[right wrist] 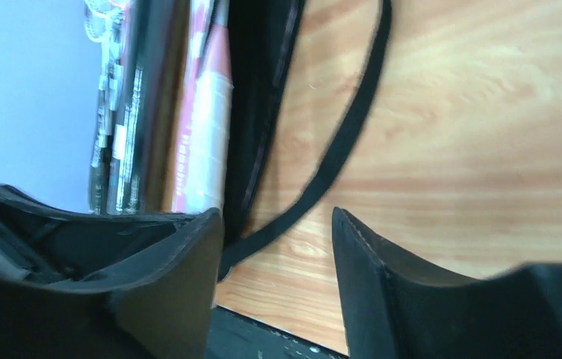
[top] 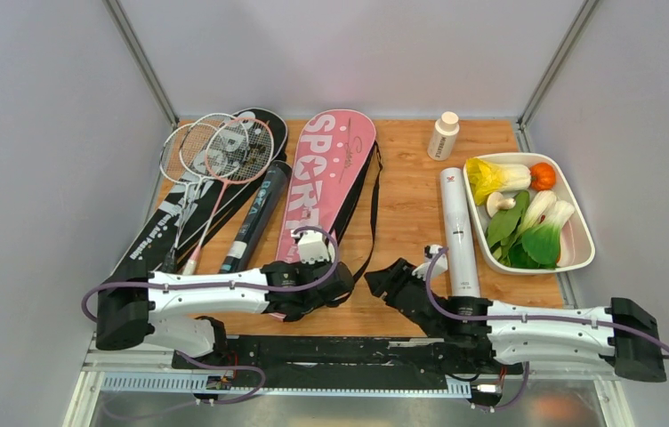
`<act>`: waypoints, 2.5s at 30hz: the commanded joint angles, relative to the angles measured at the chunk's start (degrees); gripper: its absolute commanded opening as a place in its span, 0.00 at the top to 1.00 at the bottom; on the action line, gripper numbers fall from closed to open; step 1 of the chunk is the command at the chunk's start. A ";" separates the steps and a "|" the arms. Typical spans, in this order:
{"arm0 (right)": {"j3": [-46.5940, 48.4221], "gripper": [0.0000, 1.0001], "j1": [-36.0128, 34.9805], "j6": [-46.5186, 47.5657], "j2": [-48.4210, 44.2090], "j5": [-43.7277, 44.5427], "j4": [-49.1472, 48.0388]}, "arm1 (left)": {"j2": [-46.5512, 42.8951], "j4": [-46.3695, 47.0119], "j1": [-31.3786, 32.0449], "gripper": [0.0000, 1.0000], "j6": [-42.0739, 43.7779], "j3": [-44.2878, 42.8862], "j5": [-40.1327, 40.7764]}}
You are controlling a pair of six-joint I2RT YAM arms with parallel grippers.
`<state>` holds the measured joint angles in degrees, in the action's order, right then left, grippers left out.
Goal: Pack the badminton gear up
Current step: Adjust the racket bag at the center of the board.
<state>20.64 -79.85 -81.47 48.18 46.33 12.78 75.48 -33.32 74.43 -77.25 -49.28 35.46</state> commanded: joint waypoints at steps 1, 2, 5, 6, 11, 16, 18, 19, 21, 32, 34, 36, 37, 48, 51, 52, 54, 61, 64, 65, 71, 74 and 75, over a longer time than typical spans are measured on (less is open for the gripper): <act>-0.40 0.35 5.29 23.92 -4.43 -12.26 -18.81 | -3.14 4.72 -0.07 1.00 1.11 1.15 4.01; -0.90 0.29 6.42 25.21 -5.03 -15.20 -21.07 | -3.59 4.87 -0.07 1.00 1.44 1.26 4.13; -0.66 0.26 13.80 26.45 -3.93 -25.53 -23.77 | -4.21 5.52 -0.08 1.00 2.20 1.70 4.28; -0.54 0.25 16.41 26.17 -2.83 -29.33 -24.58 | -4.45 5.76 -0.08 1.00 2.83 1.80 4.16; 1.33 0.25 24.61 25.61 6.48 -44.02 -29.54 | -5.26 7.59 -0.08 1.00 5.15 2.91 3.67; 4.18 0.30 27.65 25.70 17.43 -52.32 -36.88 | -5.77 9.87 -0.08 1.00 7.42 4.87 1.82; 5.93 0.32 28.29 26.12 22.21 -54.24 -39.29 | -5.85 10.92 -0.03 1.00 8.02 5.45 1.24; 6.97 0.33 28.51 26.36 24.26 -55.16 -40.22 | -5.93 11.53 -0.06 1.00 8.46 5.80 0.85; 8.94 0.35 28.74 26.94 28.57 -56.43 -41.38 | -6.11 12.61 -0.02 1.00 9.26 6.33 0.41; 11.20 0.48 29.74 24.60 41.70 -59.72 -48.83 | -9.74 17.12 0.01 1.00 10.85 11.04 -1.11; 11.38 0.72 29.82 24.90 42.67 -60.35 -49.95 | -10.36 17.49 0.01 1.00 11.11 11.68 -1.14; 11.36 0.96 29.79 25.27 42.87 -59.80 -50.16 | -10.81 16.62 0.03 0.95 12.13 11.49 -1.74; 11.13 1.00 29.83 25.05 42.85 -59.48 -50.65 | -10.98 15.65 0.04 0.88 12.26 11.27 -1.99; 10.39 1.00 29.93 24.34 42.62 -60.91 -53.01 | -20.28 -9.01 0.09 0.66 6.66 9.64 3.10; 10.21 1.00 29.93 24.54 42.52 -60.98 -52.93 | -20.27 -14.27 -0.18 0.60 6.22 7.92 6.05; 10.21 1.00 29.89 24.60 42.50 -60.92 -52.86 | -20.10 -14.95 -0.26 0.56 6.48 7.63 6.42; 10.12 1.00 29.87 24.61 42.52 -60.71 -52.85 | -19.58 -15.31 -0.33 0.50 8.42 6.78 5.71; 9.19 1.00 29.91 23.61 42.36 -61.23 -55.06 | -21.30 -11.96 -1.18 0.50 14.32 7.64 -0.08; 8.83 1.00 29.86 23.31 42.41 -61.53 -56.16 | -19.81 -13.30 -5.00 0.58 14.68 9.06 -1.03; 8.86 1.00 29.92 23.30 42.46 -61.61 -56.38 | -18.74 -12.84 -5.66 0.63 15.07 10.09 -2.09; 8.43 1.00 29.89 22.88 42.67 -61.70 -57.25 | -11.55 -6.91 -6.89 0.78 16.08 12.51 -7.26; 8.49 1.00 29.93 22.74 42.72 -61.69 -57.38 | -7.62 -4.79 -6.80 0.83 16.34 13.02 -10.22; 8.45 1.00 29.93 22.68 42.73 -61.61 -57.35 | -7.18 -4.19 -6.69 0.86 16.43 13.13 -12.06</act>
<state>28.86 -49.67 -60.99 91.05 -14.94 -37.15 65.73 -41.60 67.77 -62.28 -36.64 29.10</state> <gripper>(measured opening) 0.275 0.181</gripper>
